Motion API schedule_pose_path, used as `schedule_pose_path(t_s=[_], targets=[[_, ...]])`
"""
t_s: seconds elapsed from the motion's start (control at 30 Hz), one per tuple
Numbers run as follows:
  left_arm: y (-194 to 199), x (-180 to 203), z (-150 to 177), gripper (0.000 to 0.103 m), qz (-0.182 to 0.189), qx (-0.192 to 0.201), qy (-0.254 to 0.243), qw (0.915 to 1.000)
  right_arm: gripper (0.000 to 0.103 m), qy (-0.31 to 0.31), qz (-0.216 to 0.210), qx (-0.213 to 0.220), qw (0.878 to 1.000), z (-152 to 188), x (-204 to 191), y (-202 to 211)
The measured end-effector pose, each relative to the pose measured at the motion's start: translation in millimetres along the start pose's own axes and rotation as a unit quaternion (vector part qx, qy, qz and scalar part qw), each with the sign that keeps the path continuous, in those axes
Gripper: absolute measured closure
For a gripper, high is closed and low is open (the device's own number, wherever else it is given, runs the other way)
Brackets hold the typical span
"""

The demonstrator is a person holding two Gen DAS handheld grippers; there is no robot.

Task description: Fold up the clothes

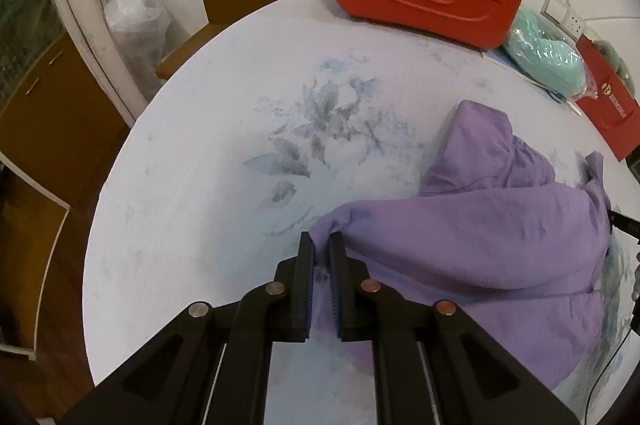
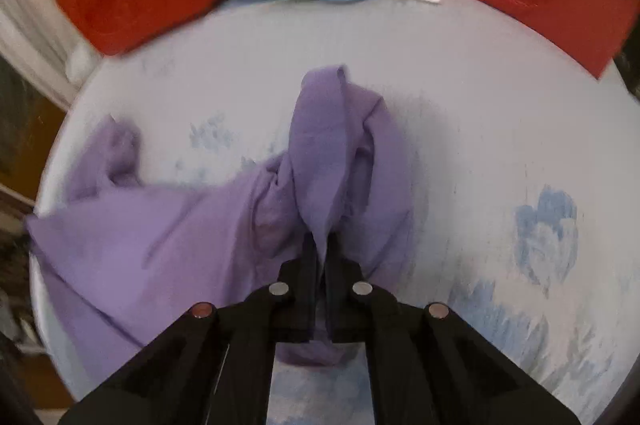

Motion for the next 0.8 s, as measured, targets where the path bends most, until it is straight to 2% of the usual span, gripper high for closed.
schedule_pose_path(t_s=[0.07, 0.2, 0.27, 0.33, 0.4, 0.47, 0.6, 0.63, 0.7, 0.8], targets=[[5.2, 4.3, -10.0, 0.097, 0.006, 0.01, -0.002, 0.9999, 0.101, 0.014, 0.028, 0.043, 0.999, -15.7, 8.8, 25.4], [29.6, 23.1, -38.4, 0.097, 0.041, 0.05, -0.008, 0.9979, 0.101, -0.026, 0.068, 0.176, 0.982, -55.8, 54.4, 131.5], [39.3, 41.0, -48.4, 0.094, 0.074, 0.062, -0.019, 0.9952, 0.101, -0.031, 0.092, 0.226, 0.969, -54.7, 72.9, 191.2], [47.8, 64.7, -57.5, 0.093, 0.116, 0.068, -0.036, 0.9903, 0.101, -0.041, 0.112, 0.248, 0.961, -40.2, 87.3, 235.2], [47.6, 92.2, -65.9, 0.085, 0.116, 0.075, -0.073, 0.9878, 0.101, -0.054, 0.146, 0.249, 0.956, -14.5, 104.9, 264.9], [43.6, 123.5, -71.2, 0.063, 0.142, 0.071, -0.095, 0.9826, 0.101, -0.083, 0.187, 0.231, 0.951, 22.5, 130.8, 281.1], [49.3, 168.1, -59.6, 0.055, 0.172, 0.061, -0.118, 0.9761, 0.101, -0.167, 0.223, 0.175, 0.944, 99.0, 177.5, 276.5], [53.6, 176.7, -50.6, 0.05, 0.181, 0.06, -0.124, 0.9738, 0.101, -0.179, 0.224, 0.161, 0.944, 113.4, 184.3, 271.9], [57.1, 187.2, -29.1, 0.049, 0.19, 0.043, -0.134, 0.9718, 0.101, -0.202, 0.215, 0.134, 0.946, 141.0, 190.3, 257.3], [57.3, 192.8, 14.8, 0.049, 0.189, 0.005, -0.141, 0.9718, 0.101, -0.218, 0.201, 0.118, 0.948, 164.7, 191.9, 247.6]])
Point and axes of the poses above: each gripper's, at about its wrist camera, not at the fingertips, and y roughly against the way its jaws point, x to its right, z to its underside, the point moved 6 cm from there along -y, roughly the way its jaws point, and after that the axes turned 12 degrees about x, right-handed, at the moved point
